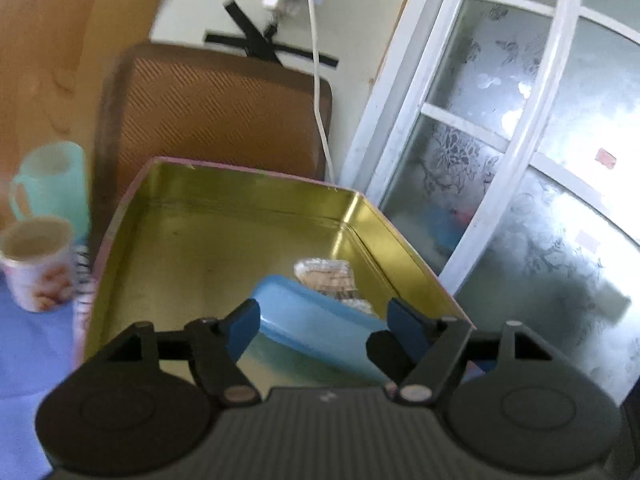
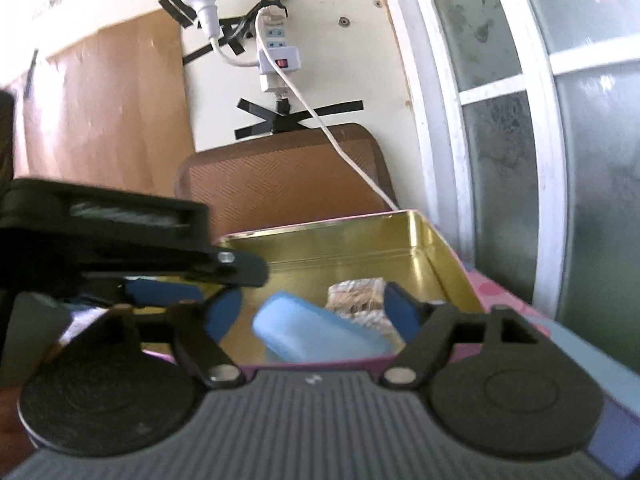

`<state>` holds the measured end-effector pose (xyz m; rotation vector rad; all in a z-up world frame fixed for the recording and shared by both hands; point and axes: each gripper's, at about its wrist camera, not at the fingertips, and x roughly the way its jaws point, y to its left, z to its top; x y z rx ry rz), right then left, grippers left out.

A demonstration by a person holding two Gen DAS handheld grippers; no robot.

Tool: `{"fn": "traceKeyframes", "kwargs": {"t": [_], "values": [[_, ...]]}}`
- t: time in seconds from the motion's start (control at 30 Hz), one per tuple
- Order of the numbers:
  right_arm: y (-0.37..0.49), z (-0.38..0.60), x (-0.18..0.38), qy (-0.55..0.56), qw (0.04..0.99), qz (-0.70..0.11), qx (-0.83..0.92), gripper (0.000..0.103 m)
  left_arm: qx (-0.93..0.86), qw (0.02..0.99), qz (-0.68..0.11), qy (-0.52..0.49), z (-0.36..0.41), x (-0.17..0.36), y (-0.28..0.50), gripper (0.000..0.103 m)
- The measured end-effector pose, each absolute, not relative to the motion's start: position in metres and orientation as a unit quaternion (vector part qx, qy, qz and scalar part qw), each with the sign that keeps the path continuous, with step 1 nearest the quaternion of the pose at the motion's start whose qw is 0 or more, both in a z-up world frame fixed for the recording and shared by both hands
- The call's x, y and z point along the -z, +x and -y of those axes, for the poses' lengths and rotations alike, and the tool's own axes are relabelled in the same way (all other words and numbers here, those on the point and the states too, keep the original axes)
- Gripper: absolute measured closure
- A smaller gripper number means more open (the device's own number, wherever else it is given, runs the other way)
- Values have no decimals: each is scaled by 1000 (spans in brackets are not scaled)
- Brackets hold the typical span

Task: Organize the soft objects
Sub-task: 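Lower the blue case into the pink tin and release it, then grasp the pink fluffy sponge with the right tool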

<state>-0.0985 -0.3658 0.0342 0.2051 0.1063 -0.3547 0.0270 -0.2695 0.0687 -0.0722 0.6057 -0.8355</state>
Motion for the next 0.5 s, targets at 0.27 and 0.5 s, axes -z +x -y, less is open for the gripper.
{"fn": "traceKeyframes", "kwargs": {"t": [0.27,0.5], "values": [[-97,312,-44,74,991,-42,104,23,330,916,-226,-18,155,-79,-15,24],[-59,251,-43,47,994,-103,1,23,102,970,-219,-16,5,-39,-24,24]]}}
